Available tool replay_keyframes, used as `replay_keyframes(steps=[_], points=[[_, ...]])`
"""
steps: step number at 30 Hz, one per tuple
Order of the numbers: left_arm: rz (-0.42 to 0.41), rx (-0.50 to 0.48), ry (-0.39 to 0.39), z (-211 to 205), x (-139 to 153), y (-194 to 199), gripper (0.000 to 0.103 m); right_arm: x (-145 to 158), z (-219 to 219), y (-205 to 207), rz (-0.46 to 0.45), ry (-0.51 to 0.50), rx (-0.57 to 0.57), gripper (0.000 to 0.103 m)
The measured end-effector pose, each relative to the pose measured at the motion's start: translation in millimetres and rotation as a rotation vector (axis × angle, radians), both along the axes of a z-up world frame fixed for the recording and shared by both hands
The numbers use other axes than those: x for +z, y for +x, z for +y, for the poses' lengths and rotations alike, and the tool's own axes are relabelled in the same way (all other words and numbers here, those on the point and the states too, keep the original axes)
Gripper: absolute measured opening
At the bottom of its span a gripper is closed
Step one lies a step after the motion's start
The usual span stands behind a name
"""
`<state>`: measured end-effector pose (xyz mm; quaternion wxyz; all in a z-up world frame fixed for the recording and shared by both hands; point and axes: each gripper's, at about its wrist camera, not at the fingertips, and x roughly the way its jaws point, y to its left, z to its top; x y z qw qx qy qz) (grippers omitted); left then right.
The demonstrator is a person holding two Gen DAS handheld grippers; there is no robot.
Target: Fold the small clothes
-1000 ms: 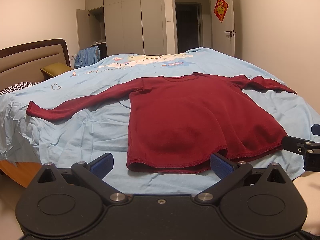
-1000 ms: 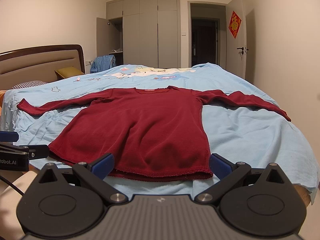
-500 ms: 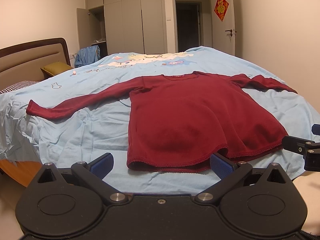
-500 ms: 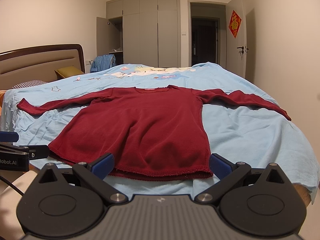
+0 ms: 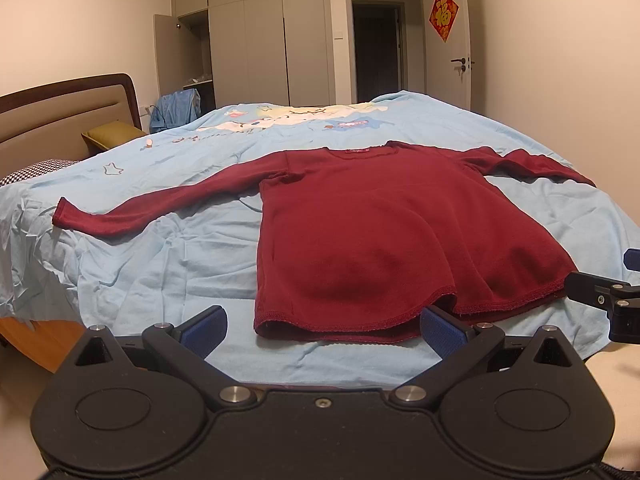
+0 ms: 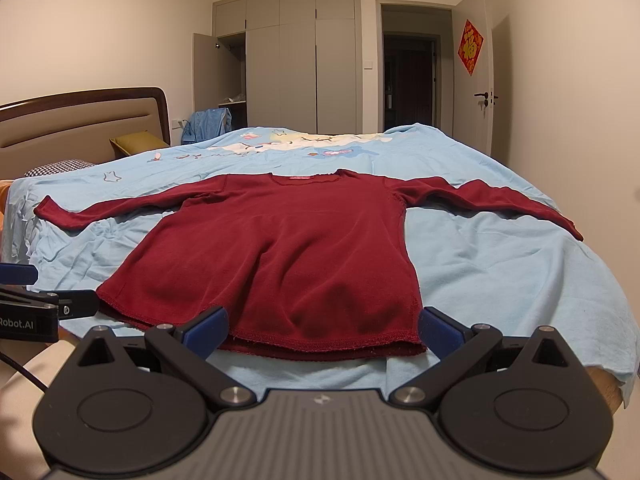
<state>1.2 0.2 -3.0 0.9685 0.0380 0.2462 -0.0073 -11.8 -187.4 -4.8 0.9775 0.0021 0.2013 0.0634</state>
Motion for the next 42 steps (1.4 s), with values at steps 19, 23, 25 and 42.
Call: replay_keyframes(steps=[19,23,25,42], points=[[0.003,0.000,0.000,0.0,0.1,0.8,0.102,-0.2,-0.2,0.4,0.002,0.000,0.000,0.103],[0.004,0.000,0.000,0.1,0.1,1.0,0.102,-0.3,-0.4,0.5,0.002,0.000,0.000,0.103],[0.005,0.000,0.000,0.1,0.1,1.1,0.102,-0.4,-0.4,0.6,0.003,0.000,0.000,0.103],[0.007,-0.002,-0.002,2.0,-6.3,-0.3,0.102,-0.3,-0.1,1.3,0.004,0.001,0.001,0.103]])
